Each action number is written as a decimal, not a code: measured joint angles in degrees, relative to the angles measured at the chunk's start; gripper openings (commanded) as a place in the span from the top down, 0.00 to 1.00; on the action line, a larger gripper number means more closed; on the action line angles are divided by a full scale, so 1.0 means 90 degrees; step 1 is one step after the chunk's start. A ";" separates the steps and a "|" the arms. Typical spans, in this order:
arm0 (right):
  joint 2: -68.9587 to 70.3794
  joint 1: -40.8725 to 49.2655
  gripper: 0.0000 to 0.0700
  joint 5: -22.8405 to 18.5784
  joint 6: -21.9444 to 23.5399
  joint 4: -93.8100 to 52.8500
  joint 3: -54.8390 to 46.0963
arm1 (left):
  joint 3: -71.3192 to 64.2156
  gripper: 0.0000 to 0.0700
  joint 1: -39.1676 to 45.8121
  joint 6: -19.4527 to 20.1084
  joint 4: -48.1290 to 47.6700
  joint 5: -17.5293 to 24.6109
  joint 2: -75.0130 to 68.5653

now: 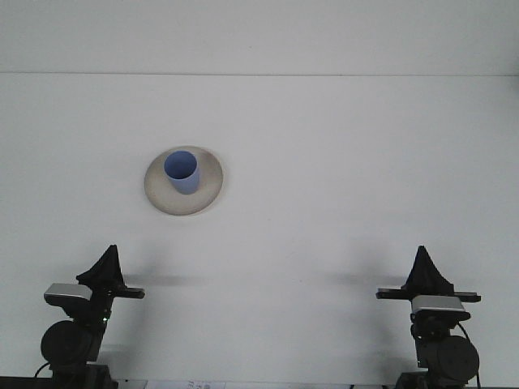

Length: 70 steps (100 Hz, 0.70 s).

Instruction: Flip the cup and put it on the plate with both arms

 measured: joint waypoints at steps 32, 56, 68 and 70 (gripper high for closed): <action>0.0010 -0.0029 1.00 0.0002 0.0000 -0.0214 -0.0027 | 0.0000 0.98 0.0000 0.0000 -0.0010 0.0000 0.0005; 0.0010 -0.0029 1.00 0.0002 0.0000 -0.0214 -0.0024 | 0.0000 0.98 0.0000 -0.0002 -0.0010 0.0000 0.0005; 0.0010 -0.0029 1.00 0.0002 0.0000 -0.0214 -0.0027 | 0.0000 0.98 0.0000 -0.0002 -0.0010 0.0000 0.0005; 0.0010 -0.0029 1.00 0.0002 0.0000 -0.0214 -0.0027 | 0.0000 0.98 0.0000 -0.0002 -0.0010 0.0000 0.0005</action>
